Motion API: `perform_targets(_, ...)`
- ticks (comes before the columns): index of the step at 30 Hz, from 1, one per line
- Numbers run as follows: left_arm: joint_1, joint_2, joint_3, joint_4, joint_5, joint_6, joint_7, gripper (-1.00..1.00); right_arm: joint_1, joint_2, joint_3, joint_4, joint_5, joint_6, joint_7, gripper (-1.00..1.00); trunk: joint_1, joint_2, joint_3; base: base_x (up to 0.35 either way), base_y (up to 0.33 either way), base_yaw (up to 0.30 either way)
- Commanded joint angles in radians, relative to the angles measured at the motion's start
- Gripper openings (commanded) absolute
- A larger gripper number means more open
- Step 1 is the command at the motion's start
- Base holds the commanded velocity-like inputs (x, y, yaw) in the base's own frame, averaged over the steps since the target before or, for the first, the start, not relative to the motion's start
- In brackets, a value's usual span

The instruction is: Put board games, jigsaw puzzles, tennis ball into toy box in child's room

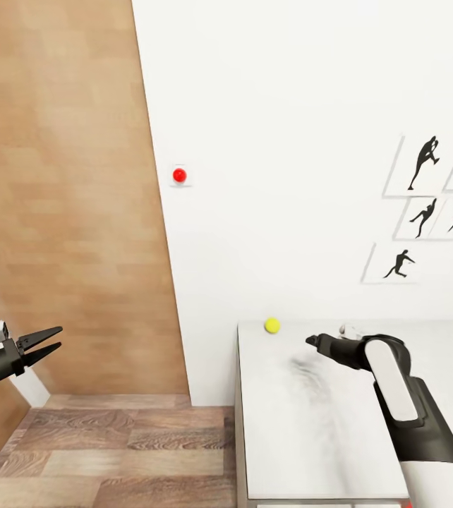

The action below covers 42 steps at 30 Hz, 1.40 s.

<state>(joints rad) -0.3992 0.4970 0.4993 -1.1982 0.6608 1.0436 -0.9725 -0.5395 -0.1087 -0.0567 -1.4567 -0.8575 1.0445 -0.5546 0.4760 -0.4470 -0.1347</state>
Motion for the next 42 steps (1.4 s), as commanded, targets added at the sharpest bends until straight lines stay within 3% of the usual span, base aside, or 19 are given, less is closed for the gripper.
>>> perform_targets(1, -0.001, 0.0, 0.001, 0.0, -0.003, 0.004, -0.005, 1.0, -0.001, 0.0, 0.0, -0.006, -0.011, 0.003, -0.01, 1.0, 0.001, -0.002, -0.002, 0.106, 0.0, 0.0)
perform_targets(15, -0.001, 0.0, 0.001, 0.0, -0.003, 0.004, -0.005, 1.0, -0.058, 0.002, 0.017, -0.033, -0.016, 0.003, -0.009, 1.0, 0.001, -0.002, -0.005, 0.023, 0.0, 0.0)
perform_targets(42, -0.003, 0.0, 0.001, 0.0, -0.003, 0.004, -0.005, 1.0, -0.063, 0.001, 0.024, -0.025, -0.015, 0.003, -0.01, 1.0, 0.001, -0.002, -0.024, 0.087, 0.056, 0.0)
